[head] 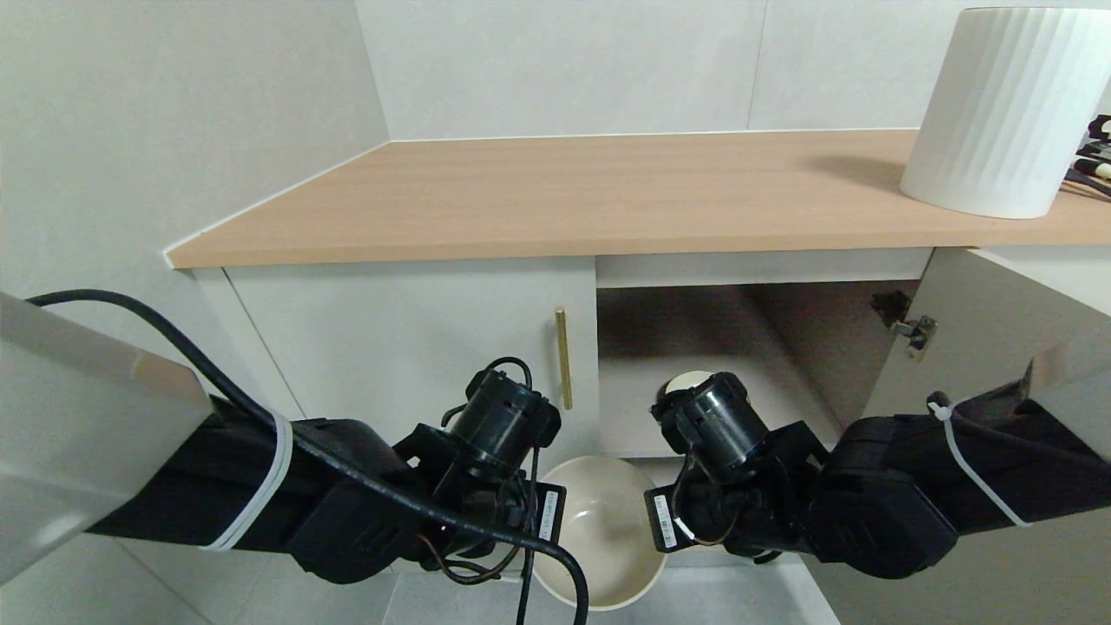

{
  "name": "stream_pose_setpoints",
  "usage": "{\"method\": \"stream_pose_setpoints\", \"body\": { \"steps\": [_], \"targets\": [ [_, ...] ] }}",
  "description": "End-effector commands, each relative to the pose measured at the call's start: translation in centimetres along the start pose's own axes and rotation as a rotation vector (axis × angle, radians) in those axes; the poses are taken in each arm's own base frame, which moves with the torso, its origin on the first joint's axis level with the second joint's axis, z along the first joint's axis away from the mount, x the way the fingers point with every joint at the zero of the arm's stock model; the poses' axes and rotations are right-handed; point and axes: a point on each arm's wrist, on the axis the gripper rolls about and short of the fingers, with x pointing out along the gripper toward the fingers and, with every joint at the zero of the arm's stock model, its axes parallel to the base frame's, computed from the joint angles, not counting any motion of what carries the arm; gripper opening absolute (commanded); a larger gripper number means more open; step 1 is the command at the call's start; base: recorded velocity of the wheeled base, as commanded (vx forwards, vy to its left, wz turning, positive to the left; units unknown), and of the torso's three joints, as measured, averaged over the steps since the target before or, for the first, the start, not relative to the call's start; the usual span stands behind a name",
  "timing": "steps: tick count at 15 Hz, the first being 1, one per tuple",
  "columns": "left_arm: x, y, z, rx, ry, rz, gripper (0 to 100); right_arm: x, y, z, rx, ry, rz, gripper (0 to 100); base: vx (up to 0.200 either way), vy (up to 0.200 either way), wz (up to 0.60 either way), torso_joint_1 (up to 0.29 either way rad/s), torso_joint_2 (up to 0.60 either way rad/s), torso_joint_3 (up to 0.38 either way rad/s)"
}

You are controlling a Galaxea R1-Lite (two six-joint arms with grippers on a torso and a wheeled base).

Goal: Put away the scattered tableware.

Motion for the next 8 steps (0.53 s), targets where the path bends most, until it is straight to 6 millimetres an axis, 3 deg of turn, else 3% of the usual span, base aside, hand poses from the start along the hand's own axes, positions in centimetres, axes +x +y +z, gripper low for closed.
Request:
{"method": "stream_pose_setpoints", "body": {
  "steps": [1, 8],
  "targets": [
    [0.0, 0.04, 0.0, -0.001, 0.0, 0.003, 0, 0.09, -0.03, -0.09, -0.001, 0.005, -0.004, 0, 0.0, 0.0, 0.0, 0.0, 0.0, 0.0],
    [0.0, 0.04, 0.0, -0.002, 0.0, 0.003, 0, 0.38, -0.05, -0.24, -0.003, 0.012, -0.011, 0, 0.0, 0.0, 0.0, 0.0, 0.0, 0.0]
  ]
}}
